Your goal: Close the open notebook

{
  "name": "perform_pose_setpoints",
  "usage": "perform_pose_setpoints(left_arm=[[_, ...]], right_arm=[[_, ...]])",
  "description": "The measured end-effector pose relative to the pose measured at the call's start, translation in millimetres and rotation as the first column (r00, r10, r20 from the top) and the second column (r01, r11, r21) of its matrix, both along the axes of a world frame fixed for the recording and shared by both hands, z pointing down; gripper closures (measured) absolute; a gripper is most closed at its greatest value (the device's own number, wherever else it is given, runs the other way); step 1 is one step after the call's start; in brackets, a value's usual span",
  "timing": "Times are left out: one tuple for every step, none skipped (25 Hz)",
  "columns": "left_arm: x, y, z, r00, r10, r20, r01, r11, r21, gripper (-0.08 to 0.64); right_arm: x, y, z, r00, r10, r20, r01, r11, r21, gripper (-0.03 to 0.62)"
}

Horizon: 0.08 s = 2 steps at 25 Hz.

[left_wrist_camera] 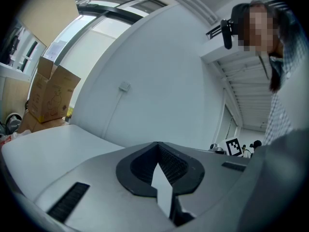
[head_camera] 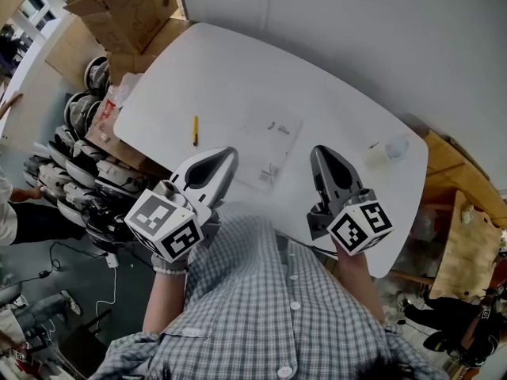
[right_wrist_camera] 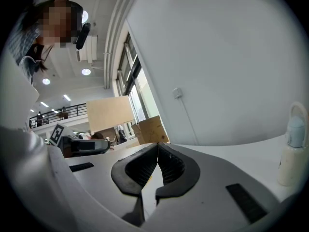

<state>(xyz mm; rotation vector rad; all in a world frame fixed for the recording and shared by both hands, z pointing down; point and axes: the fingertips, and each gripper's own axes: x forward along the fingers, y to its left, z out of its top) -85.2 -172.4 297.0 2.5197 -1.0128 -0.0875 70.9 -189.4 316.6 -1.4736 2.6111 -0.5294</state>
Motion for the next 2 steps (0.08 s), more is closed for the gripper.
perform_pose_setpoints(left_arm=[[-0.1, 0.1, 0.0, 1.000, 0.000, -0.001, 0.000, 1.000, 0.000, 0.552], [-0.2, 0.3, -0.1, 1.000, 0.001, -0.001, -0.001, 1.000, 0.000, 0.552]], right_arm=[[-0.8, 0.7, 0.7, 1.000, -0.006, 0.002, 0.006, 1.000, 0.000, 0.571], [-1.7, 1.4, 1.4, 1.000, -0.012, 0.004, 0.012, 1.000, 0.000, 0.571]])
